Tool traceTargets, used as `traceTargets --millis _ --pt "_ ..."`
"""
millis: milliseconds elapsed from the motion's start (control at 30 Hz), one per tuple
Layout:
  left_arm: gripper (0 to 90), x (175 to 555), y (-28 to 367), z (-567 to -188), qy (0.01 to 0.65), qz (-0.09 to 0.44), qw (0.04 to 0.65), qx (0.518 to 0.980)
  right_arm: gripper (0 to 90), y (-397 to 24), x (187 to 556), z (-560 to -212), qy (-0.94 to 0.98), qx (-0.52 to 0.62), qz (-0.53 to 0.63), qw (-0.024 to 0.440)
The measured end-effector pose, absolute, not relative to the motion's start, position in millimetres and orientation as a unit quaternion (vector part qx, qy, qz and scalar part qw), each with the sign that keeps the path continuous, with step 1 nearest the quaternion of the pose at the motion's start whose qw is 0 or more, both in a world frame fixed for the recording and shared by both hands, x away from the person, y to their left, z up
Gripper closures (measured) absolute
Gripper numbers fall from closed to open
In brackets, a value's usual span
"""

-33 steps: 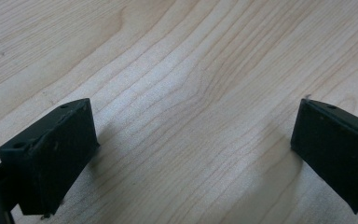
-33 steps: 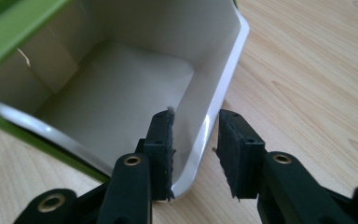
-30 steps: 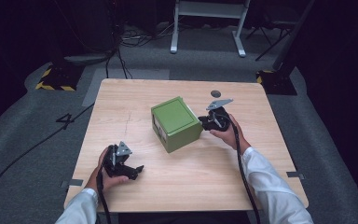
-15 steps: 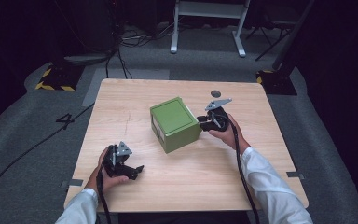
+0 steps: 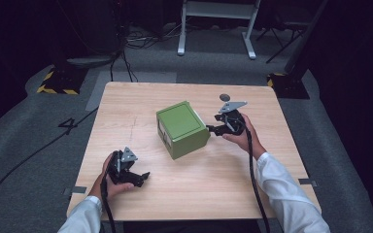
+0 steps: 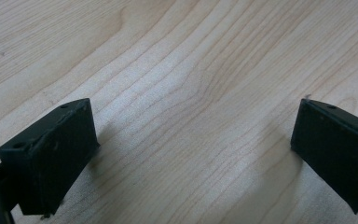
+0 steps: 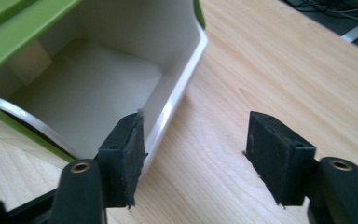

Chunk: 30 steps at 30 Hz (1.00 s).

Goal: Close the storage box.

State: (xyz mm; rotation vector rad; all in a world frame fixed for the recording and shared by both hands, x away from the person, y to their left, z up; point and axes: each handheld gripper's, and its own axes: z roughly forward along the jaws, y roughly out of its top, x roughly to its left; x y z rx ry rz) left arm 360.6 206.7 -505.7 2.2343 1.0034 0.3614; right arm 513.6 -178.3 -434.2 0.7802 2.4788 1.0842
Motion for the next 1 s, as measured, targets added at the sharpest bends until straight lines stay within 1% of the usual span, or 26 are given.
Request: traceTargets --millis 67,133,333,633,1000 --pt "0.5 361 207 -506 0.383 0.138 0.327 0.853 34.7 -181 513 -432 0.869 0.273 0.380 0.163" --pt "0.5 361 207 -506 0.383 0.138 0.327 0.853 33.7 -184 513 -429 0.868 0.276 0.376 0.171" --pt "0.5 361 207 -506 0.383 0.138 0.326 0.853 29.9 -191 511 -425 0.867 0.279 0.374 0.173" --pt "0.5 361 207 -506 0.383 0.138 0.326 0.853 24.9 -199 504 -419 0.872 0.276 0.359 0.188" --pt "0.5 360 207 -506 0.383 0.138 0.326 0.853 22.4 -207 491 -417 0.880 0.266 0.343 0.193"
